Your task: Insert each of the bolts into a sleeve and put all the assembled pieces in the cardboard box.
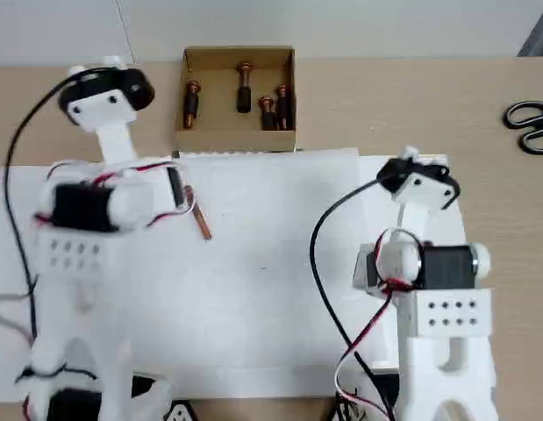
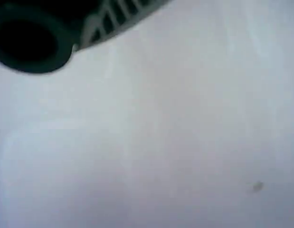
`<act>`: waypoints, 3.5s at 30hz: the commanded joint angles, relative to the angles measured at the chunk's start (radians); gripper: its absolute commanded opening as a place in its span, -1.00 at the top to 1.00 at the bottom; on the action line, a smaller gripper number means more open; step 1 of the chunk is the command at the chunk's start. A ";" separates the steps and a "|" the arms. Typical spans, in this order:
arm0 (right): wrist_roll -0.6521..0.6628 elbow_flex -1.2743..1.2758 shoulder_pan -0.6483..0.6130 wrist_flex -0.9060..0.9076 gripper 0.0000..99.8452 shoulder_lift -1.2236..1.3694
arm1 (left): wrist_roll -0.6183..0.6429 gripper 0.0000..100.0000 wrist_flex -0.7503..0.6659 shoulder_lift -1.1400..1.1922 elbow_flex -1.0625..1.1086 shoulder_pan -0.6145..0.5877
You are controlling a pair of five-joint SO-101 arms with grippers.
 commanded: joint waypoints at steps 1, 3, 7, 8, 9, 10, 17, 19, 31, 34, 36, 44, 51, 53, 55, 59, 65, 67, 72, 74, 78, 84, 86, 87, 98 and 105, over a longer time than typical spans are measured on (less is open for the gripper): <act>0.014 0.037 0.027 -0.045 1.00 -0.070 | 0.015 0.99 -0.052 0.100 -0.035 0.009; 0.015 0.061 0.047 -0.076 1.00 -0.093 | 0.069 0.99 -0.084 0.167 -0.035 0.005; 0.015 0.089 0.090 -0.108 1.00 -0.116 | 0.121 0.99 -0.155 0.275 -0.036 0.008; 0.015 0.089 0.099 -0.108 1.00 -0.116 | 0.121 0.99 -0.178 0.290 -0.036 0.009; 0.017 0.089 0.107 -0.108 1.00 -0.119 | 0.123 0.99 -0.198 0.304 -0.036 0.009; 0.017 0.089 0.113 -0.108 1.00 -0.119 | 0.123 0.99 -0.221 0.315 -0.036 0.009; 0.017 0.089 0.120 -0.110 1.00 -0.119 | 0.123 0.89 -0.319 0.394 -0.036 0.009; 0.017 0.089 0.120 -0.111 1.00 -0.119 | 0.123 0.79 -0.333 0.422 -0.036 0.009; 0.072 0.089 0.120 -0.127 1.00 -0.113 | 0.146 0.70 -0.385 0.578 -0.036 0.003; 0.072 0.089 0.120 -0.133 1.00 -0.113 | 0.158 0.70 -0.399 0.594 -0.036 0.002; 0.074 0.089 0.120 -0.133 1.00 -0.113 | 0.160 0.70 -0.408 0.597 -0.036 0.002; 0.100 0.089 0.122 -0.136 1.00 -0.113 | 0.158 0.70 -0.422 0.601 -0.036 -0.032; 0.100 0.089 0.122 -0.176 1.00 -0.113 | 0.158 0.70 -0.387 0.601 -0.035 -0.058; 0.100 0.089 0.122 -0.176 1.00 -0.113 | 0.158 0.70 -0.388 0.601 -0.035 -0.058; 0.100 0.089 0.122 -0.176 1.00 -0.113 | 0.158 0.70 -0.393 0.603 -0.033 -0.052; 0.100 0.089 0.122 -0.171 1.00 -0.113 | 0.158 0.70 -0.408 0.623 -0.030 -0.058; 0.100 0.089 0.122 -0.166 1.00 -0.117 | 0.158 0.70 -0.422 0.700 -0.036 -0.058; 0.100 0.089 0.122 -0.166 1.00 -0.119 | 0.158 0.70 -0.446 0.713 -0.036 -0.060; 0.100 0.089 0.122 -0.166 1.00 -0.119 | 0.158 0.70 -0.480 0.721 -0.036 -0.058; 0.100 0.089 0.122 -0.166 1.00 -0.119 | 0.158 0.73 -0.497 0.721 -0.036 -0.060; 0.100 0.089 0.122 -0.166 1.00 -0.119 | 0.158 0.93 -0.522 0.724 -0.033 -0.060; 0.100 0.089 0.122 -0.166 1.00 -0.119 | 0.158 0.98 -0.529 0.763 -0.035 -0.060; 0.100 0.089 0.122 -0.166 1.00 -0.119 | 0.158 0.98 -0.529 0.787 -0.035 -0.060; 0.100 0.089 0.122 -0.166 1.00 -0.119 | 0.158 0.98 -0.529 0.799 -0.035 -0.060; 0.100 0.089 0.122 -0.165 1.00 -0.119 | 0.158 0.89 -0.499 0.836 -0.036 -0.055; 0.100 0.089 0.122 -0.165 1.00 -0.119 | 0.158 0.73 -0.460 0.838 -0.033 -0.060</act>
